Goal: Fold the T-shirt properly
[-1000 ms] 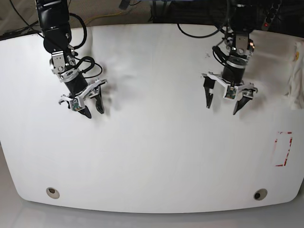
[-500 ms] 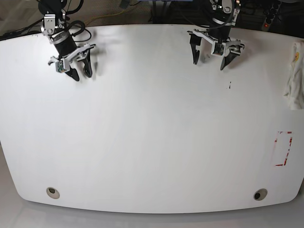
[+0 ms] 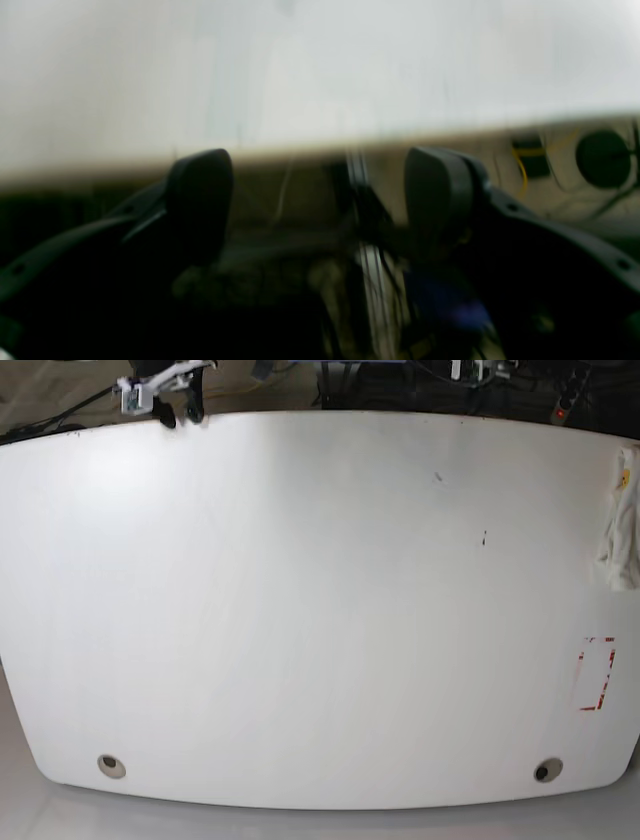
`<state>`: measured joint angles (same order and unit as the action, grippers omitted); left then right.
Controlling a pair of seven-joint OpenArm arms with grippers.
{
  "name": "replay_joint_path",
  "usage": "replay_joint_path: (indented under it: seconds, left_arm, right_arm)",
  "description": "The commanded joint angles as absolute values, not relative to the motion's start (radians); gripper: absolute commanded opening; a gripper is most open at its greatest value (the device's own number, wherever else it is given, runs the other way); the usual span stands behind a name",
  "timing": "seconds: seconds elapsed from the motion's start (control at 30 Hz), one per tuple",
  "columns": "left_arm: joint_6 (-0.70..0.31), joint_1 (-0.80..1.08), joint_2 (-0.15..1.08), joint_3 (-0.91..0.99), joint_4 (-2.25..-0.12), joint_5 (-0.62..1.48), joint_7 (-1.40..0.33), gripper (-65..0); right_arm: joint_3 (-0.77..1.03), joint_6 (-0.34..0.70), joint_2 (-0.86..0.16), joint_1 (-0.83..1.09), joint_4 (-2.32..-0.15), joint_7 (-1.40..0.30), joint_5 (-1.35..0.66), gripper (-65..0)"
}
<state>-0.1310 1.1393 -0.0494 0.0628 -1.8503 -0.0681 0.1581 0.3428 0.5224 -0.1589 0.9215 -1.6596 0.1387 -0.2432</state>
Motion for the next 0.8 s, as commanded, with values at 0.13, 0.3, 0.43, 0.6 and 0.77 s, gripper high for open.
replay_joint_path:
  seconds: [0.13,0.3,0.43,0.6,0.77]
  left_arm:
    - [-0.125,1.236,-0.004,0.061,-1.770,-0.062,0.183,-15.1]
    - [-0.050,1.218,0.019,0.050,-1.600,-0.062,0.185,-15.1]
    - [-0.030,1.118,0.074,-0.016,-1.397,-0.061,0.189,-15.1]
    - [-0.030,0.975,0.087,-0.021,-1.176,-0.059,0.189,-15.1]
    - [-0.030,0.806,0.087,-0.019,-0.955,-0.058,0.183,-15.0]
  right_arm:
    - [0.341,0.530,-0.104,1.093,-1.655,0.163,-0.251,-38.0]
    - [0.340,0.530,-0.082,1.110,-1.547,0.163,-0.248,-38.0]
    - [0.285,0.530,-0.097,1.053,-1.397,0.165,-0.246,-38.0]
    - [0.196,0.526,-0.142,0.943,-1.173,0.165,-0.245,-38.0]
    - [0.122,0.521,-0.170,0.757,-0.872,0.165,-0.245,-38.0]
